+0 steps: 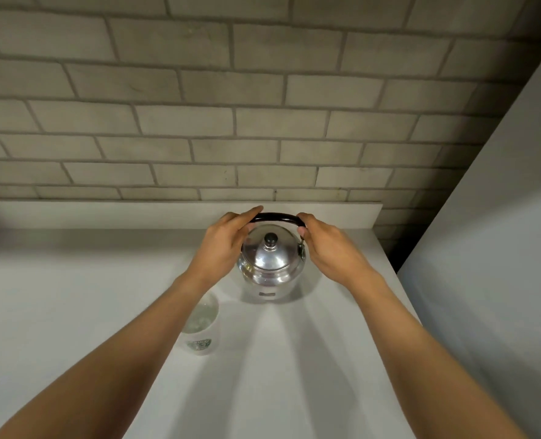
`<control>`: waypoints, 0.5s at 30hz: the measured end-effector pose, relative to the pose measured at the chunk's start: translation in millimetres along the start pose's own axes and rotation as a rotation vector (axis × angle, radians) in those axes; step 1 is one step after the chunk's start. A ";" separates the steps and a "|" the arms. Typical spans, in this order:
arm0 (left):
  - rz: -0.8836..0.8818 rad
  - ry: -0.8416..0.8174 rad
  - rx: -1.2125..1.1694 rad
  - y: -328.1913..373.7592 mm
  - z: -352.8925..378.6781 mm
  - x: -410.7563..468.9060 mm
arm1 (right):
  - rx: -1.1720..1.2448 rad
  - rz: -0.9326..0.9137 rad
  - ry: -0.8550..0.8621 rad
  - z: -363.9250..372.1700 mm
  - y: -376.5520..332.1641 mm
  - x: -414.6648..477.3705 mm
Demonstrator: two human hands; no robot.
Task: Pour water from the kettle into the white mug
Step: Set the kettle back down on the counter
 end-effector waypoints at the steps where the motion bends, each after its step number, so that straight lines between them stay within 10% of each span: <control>1: -0.008 0.004 -0.002 -7.9 1.2 7.3 | 0.004 0.000 -0.005 3.6 1.3 10.5; 15: -0.220 -0.104 -0.098 -94.6 34.7 91.1 | 0.068 0.133 -0.105 44.8 43.1 111.8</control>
Point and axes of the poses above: each hand's wrist, its own x-axis towards the middle knuckle, its own z-axis out of the palm, y = z × x, the point moved 5 cm from there along x, towards the middle knuckle, and after that the axes turned 2 degrees about -y, right-handed, at the moved point
